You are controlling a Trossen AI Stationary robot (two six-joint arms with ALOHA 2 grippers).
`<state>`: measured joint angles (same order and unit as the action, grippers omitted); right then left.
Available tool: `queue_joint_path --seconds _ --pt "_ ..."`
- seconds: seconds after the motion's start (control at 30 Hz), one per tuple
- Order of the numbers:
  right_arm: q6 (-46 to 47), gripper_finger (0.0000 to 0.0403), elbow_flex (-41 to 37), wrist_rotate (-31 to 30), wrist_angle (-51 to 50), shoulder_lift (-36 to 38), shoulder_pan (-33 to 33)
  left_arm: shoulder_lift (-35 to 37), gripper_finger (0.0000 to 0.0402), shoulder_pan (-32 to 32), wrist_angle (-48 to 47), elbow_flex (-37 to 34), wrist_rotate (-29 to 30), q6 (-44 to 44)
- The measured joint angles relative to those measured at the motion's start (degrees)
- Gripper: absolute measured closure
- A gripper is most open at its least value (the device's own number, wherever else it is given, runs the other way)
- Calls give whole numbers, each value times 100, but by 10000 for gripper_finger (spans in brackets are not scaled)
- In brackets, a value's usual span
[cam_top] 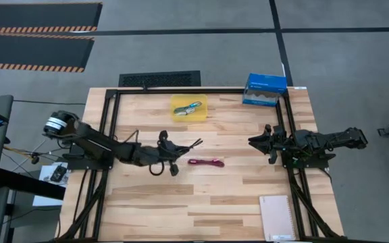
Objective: Pick and place USB-C Cables
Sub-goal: Put the black charger cable into the yellow bin
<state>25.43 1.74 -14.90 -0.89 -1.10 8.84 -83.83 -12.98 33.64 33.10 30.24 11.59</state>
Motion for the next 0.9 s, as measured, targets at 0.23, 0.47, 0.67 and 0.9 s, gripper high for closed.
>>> queue_joint_path --seconds 0.23,0.47,0.67,0.9 --pt "2 284 0 0 2 0 0 607 395 444 -4 12 -1113 -195" --pt "2 284 0 -2 2 -2 0 690 395 606 -1015 698 -1722 -585" --pt "2 284 0 0 1 -2 1 677 394 604 -1185 1130 -1735 -923" --pt "2 284 -1 -1 0 -2 2 679 394 605 -1226 1388 -1599 -1140"
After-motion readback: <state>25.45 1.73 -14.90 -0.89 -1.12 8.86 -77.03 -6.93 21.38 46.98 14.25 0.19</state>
